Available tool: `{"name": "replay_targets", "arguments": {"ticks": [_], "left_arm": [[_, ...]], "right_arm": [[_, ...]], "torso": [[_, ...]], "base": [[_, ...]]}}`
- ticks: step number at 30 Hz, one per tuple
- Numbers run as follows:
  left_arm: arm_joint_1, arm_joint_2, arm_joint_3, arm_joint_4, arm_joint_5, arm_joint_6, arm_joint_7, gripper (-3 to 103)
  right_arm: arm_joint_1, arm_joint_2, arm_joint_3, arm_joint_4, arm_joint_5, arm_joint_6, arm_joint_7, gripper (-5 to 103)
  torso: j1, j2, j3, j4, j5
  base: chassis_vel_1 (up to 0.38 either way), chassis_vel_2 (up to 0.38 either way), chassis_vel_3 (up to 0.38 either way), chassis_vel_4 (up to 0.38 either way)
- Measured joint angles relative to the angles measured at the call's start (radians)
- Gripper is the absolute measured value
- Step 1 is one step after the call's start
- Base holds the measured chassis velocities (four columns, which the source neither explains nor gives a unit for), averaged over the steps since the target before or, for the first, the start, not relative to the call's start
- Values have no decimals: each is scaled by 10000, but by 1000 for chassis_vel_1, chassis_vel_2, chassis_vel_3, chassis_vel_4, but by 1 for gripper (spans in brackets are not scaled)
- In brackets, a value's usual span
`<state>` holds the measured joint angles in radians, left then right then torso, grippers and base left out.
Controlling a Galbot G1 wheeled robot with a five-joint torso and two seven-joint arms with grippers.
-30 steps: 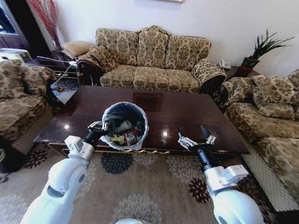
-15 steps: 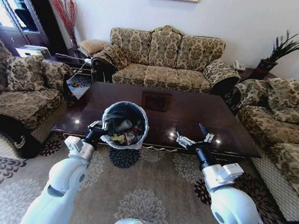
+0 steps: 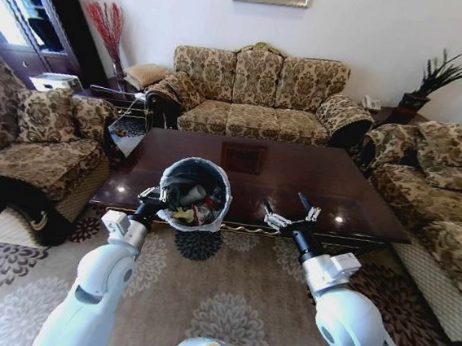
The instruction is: Move to the front of the table and place the trash on the table into the trash bin.
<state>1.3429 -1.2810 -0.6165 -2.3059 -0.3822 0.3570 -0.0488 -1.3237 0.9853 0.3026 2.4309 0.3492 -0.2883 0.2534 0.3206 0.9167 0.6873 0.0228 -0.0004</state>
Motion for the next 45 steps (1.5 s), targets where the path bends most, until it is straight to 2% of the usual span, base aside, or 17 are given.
{"name": "replay_targets", "arguments": {"ticks": [5, 7, 10, 14, 24, 30, 33, 36, 40, 42, 44, 45], "left_arm": [[0, 3, -20, -42, 2, 28, 0, 3], [2, 5, -27, -42, 3, 30, -3, 3], [1, 3, -23, -42, 8, 35, -5, 3], [-7, -6, -4, -41, 21, 37, -7, 3], [5, -65, 7, -43, 28, 41, 6, 3], [30, -77, -25, -51, 43, 39, 0, 3], [40, -91, -43, -53, 61, 31, 0, 3], [119, -140, -179, 15, 211, 21, -38, 3], [461, -328, -883, 259, 535, 23, -197, 3], [905, -470, -1451, 354, 566, -6, -11, 3], [1470, -546, -1842, 575, 552, -356, 302, 3], [1470, -546, -1842, 575, 552, -356, 302, 3]], "right_arm": [[140, -25, -125, 60, -1, -396, 134, 100], [108, -11, -132, 72, -22, -432, 134, 100], [40, 37, -129, 78, -99, -368, 103, 100], [27, 46, -100, 81, -99, -333, 101, 100], [-30, 53, -58, 103, -92, -288, 109, 100], [-75, 77, 38, 1, -13, 186, 116, 100], [-136, 87, 105, -14, -1, 241, 123, 100], [-186, 100, 139, -34, 1, 278, 133, 100], [-244, 156, 198, -86, -1, 336, 149, 100], [-259, 206, 248, -135, -4, 364, 149, 100], [-245, 251, 272, -179, -4, 376, 148, 100], [-245, 251, 272, -179, -4, 376, 148, 100]], "torso": [[-2, 1, -1, 1, 5], [-1, 0, 0, 1, 10], [-1, 1, -1, -4, -9], [-1, 1, -1, 1, -1], [0, 0, 0, -7, 8], [-16, 7, -7, 1, 5], [-21, 13, -11, -4, 5], [-19, 12, -9, -7, 4], [7, 1, 3, -3, 5], [12, -2, 5, 1, 3], [10, -2, 3, -2, 2], [10, -2, 3, -2, 2]], "base": [[302, 306, -294, -289], [329, 307, -341, -276], [239, 199, -258, -196], [183, 87, -170, -75], [107, -180, -125, 175], [223, -224, -229, 250], [200, -123, -185, 124], [74, -65, -102, 56], [-22, 31, 23, -40], [-37, 57, 76, -41], [-32, 55, 19, -24], [-19, 55, 6, -14]]}}
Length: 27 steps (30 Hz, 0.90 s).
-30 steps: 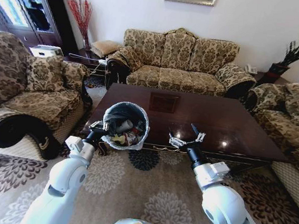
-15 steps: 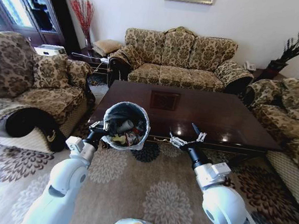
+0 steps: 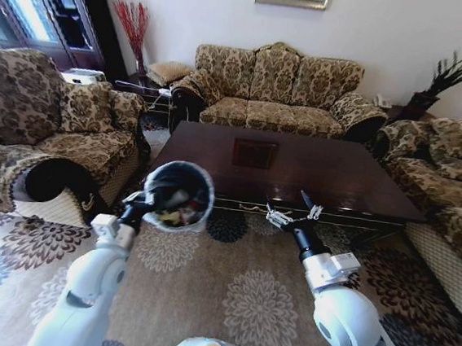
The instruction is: Move to the front of the table and place the trash on the table into the trash bin.
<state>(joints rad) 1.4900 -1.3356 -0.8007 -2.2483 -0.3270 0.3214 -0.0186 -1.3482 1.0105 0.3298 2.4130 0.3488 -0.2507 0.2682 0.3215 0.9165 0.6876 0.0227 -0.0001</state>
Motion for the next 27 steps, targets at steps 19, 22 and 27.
{"name": "replay_targets", "arguments": {"ticks": [19, 22, 27], "left_arm": [[-971, -372, 445, 8629, -352, -3263, -72, 3], [-1534, -467, 506, 9926, -288, -3601, -36, 3], [-2321, -524, 638, 11515, -357, -4465, 222, 3]], "right_arm": [[95, 210, 326, -274, 157, 207, -18, 100], [54, 166, 465, -282, 237, 239, -25, 100], [-60, 140, 769, -279, 366, 309, -29, 100]], "torso": [[-12, 4, -4, 2, -3], [-12, 3, -4, 0, -1], [-12, 3, -4, -2, -1]], "base": [[4, -5, -2, 8], [0, 0, 0, 0], [0, 0, 0, 0]]}}
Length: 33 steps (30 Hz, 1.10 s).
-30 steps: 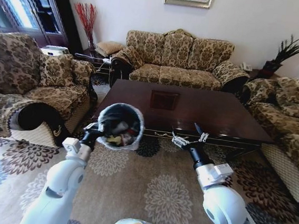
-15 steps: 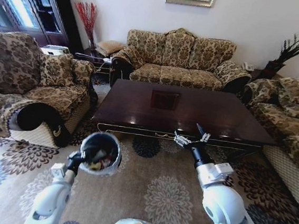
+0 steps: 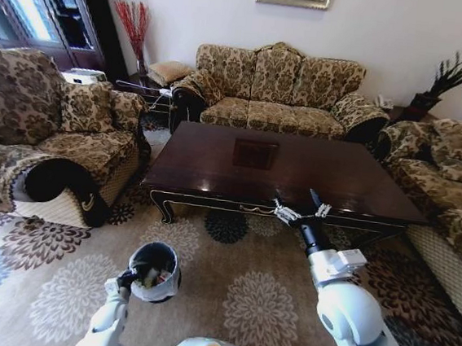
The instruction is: Move to the front of the table and place the trash on the table into the trash bin.
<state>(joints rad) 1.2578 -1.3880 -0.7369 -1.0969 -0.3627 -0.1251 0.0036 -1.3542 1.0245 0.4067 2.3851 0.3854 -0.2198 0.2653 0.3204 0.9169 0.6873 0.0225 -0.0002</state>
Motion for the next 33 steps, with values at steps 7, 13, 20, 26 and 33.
{"name": "replay_targets", "arguments": {"ticks": [7, 13, 20, 26, 33], "left_arm": [[-1500, -14, 70, 2150, -6, -697, 116, 3], [-2297, 51, 114, 3056, 113, -713, 125, 3], [-2879, 29, 76, 4116, 135, -826, 150, 3], [-2874, 31, 14, 4422, 40, -831, 125, 3], [-2669, 90, -15, 4542, -17, -896, 110, 10]], "right_arm": [[-139, 39, 95, -19, 8, 92, 0, 100], [-269, 20, 337, -20, 71, 141, -11, 100], [-271, -6, 536, -53, 197, 213, -62, 100], [-304, 13, 594, -58, 213, 285, -83, 100], [-372, -5, 733, -40, 256, 368, -149, 100]], "torso": [[0, 0, 0, 0, -1], [0, 0, 0, 0, 3], [0, 0, 0, 0, 0], [-1, 0, -1, 1, 2], [-1, 0, -2, 2, 1]], "base": [[0, 0, 0, 0], [0, 0, 0, 0], [0, 0, 0, 0], [0, 0, 0, 0], [0, 0, 0, 0]]}}
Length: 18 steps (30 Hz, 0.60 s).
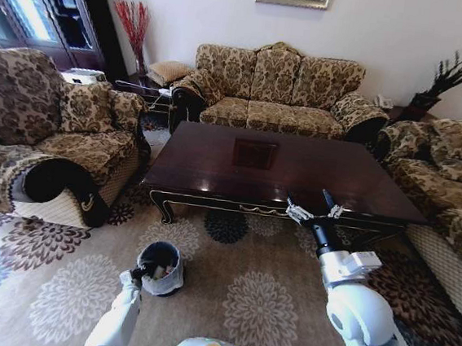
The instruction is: Move to the front of the table and place the trash on the table into the trash bin.
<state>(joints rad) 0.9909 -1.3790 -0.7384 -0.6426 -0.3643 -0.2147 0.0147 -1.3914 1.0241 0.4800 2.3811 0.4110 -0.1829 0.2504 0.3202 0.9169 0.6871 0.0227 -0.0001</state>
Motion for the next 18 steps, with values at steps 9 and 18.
{"name": "replay_targets", "arguments": {"ticks": [9, 18], "left_arm": [[692, -162, -76, -1155, -293, -130, 95, 42], [2069, -195, -387, -3906, -528, -139, -454, 74]], "right_arm": [[3, -40, 158, 115, 118, 31, -15, 100], [25, -50, 204, 290, 184, -27, -19, 100]], "torso": [[0, 0, 0, -3, 1], [-1, 0, 0, 0, -2]], "base": [[0, 0, 0, 0], [0, 0, 0, 0]]}}
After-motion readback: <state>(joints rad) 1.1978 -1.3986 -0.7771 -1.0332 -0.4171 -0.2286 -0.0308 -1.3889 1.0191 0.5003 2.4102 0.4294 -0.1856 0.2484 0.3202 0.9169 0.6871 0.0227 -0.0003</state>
